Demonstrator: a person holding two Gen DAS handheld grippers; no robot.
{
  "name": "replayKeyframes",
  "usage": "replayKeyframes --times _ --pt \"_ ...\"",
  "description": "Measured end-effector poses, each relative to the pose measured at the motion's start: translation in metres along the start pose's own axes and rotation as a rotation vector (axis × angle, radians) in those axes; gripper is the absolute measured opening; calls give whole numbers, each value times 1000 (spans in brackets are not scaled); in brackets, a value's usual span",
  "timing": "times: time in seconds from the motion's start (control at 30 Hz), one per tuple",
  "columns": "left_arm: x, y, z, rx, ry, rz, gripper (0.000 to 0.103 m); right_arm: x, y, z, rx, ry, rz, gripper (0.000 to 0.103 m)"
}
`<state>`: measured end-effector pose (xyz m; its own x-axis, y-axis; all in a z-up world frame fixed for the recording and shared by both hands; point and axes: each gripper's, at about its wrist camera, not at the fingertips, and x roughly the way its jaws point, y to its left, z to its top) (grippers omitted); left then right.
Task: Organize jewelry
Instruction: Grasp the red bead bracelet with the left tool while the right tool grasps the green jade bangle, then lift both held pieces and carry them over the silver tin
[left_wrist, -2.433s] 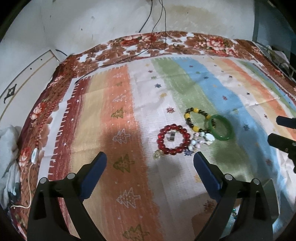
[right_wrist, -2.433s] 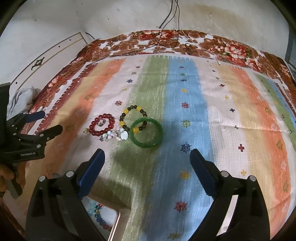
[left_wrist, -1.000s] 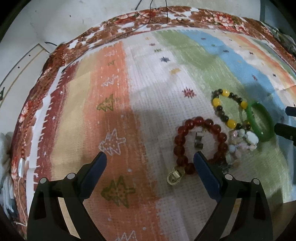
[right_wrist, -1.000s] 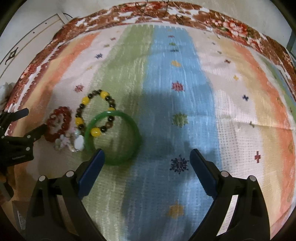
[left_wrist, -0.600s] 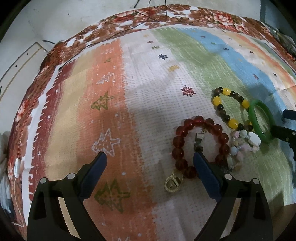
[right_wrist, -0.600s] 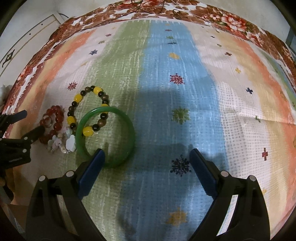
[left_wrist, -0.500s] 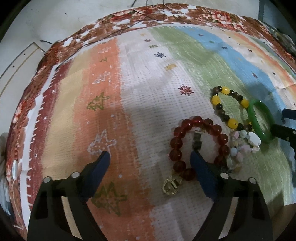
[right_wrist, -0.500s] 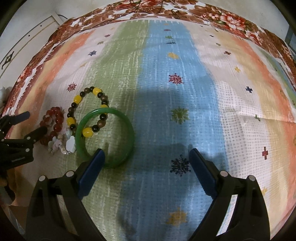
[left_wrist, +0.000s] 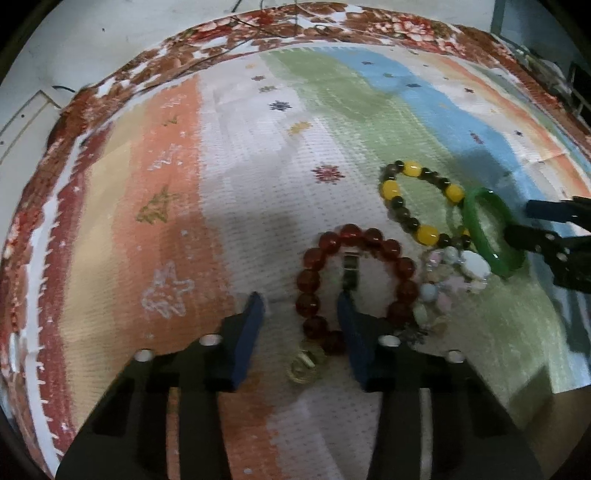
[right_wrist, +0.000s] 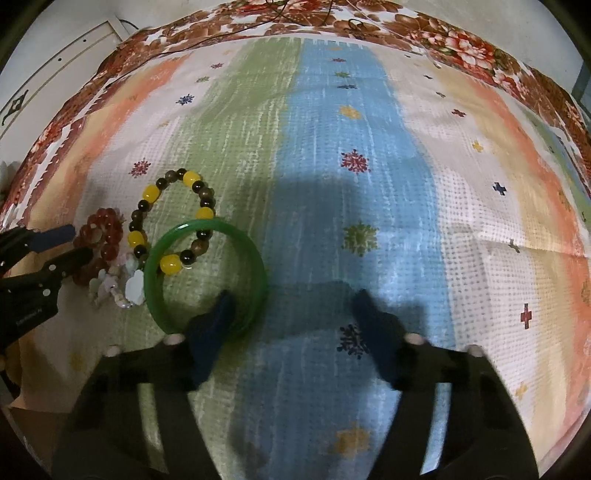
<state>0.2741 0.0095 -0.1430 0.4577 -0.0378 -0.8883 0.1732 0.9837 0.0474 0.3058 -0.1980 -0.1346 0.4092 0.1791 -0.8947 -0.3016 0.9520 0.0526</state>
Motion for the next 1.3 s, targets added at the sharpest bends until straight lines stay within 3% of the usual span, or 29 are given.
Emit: replayKeyframes --times 0.03,0.07,0.1,0.2,0.37,0.47,1.3 --pt "0 -2 0 10 4 5 13 0 1 0 -10 1 5 37" --pt "-1 -3 1 16 10 13 13 0 3 -1 -17 3 9 19" --pt "-1 -3 2 14 18 12 13 0 4 -1 -23 9 19 10" --pt "-10 3 5 -17 25 -17 13 -3 6 -2 -27 14 26 8" --pt "-29 14 6 -46 30 32 13 -13 14 -4 -32 18 55 8" --pt "-46 20 6 -78 -1 -9 13 -23 20 -5 -43 0 58 8" --pt "-100 6 -8 -63 -69 -12 13 -93 34 -19 -99 -117 96 10"
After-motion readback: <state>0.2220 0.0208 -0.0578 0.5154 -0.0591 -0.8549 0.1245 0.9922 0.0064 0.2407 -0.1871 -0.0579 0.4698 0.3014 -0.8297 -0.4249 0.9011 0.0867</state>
